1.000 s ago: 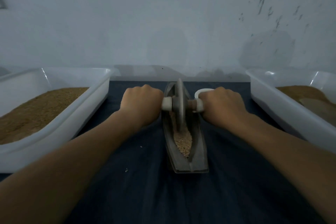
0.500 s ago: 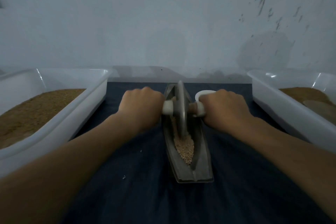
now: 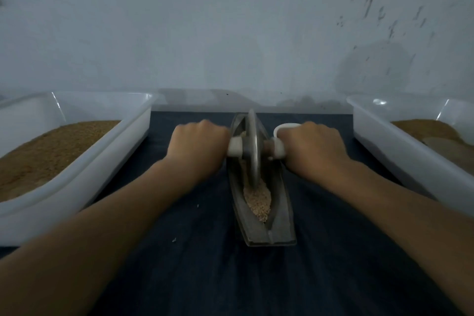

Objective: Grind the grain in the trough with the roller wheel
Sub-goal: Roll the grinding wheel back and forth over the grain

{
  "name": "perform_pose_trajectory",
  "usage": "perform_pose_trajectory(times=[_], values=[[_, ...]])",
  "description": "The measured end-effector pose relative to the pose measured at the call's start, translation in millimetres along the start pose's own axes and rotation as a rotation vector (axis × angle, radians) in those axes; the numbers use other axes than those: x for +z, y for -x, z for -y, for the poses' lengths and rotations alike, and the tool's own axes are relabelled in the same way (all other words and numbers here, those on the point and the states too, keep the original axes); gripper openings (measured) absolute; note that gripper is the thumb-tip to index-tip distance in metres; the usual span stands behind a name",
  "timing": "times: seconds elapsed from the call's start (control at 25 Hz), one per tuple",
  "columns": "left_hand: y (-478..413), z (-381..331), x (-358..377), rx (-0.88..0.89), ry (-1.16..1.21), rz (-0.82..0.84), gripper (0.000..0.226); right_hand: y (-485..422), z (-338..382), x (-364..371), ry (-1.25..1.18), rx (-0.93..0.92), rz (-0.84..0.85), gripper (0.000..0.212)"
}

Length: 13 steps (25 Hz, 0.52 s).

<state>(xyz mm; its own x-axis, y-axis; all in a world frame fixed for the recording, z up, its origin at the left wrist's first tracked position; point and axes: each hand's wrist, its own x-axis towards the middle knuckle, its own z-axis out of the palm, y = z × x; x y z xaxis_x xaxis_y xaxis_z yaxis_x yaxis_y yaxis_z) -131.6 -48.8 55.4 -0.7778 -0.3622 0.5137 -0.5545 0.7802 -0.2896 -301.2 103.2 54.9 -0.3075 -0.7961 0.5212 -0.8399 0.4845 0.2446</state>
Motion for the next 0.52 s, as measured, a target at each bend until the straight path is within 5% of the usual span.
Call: perform_pose_trajectory(times=[0.08,0.16,0.32,0.4,0.52], values=[[30,1,-5,0.098,-0.009,-0.119,0.048,33,-5,-4,0.055,-0.099,-0.158,0.029],[25,4,-3,0.077,-0.021,-0.132,0.057,34,-7,0,0.028,-0.083,-0.143,0.028],[-21,2,6,-0.076,-0.023,0.036,0.008,-24,0,5,-0.045,0.098,0.148,0.013],[-29,8,9,-0.063,0.051,0.126,0.005,-33,-5,7,-0.085,0.089,0.200,0.016],[15,21,10,0.046,0.022,-0.096,0.025,13,-7,4,0.005,-0.073,-0.148,0.026]])
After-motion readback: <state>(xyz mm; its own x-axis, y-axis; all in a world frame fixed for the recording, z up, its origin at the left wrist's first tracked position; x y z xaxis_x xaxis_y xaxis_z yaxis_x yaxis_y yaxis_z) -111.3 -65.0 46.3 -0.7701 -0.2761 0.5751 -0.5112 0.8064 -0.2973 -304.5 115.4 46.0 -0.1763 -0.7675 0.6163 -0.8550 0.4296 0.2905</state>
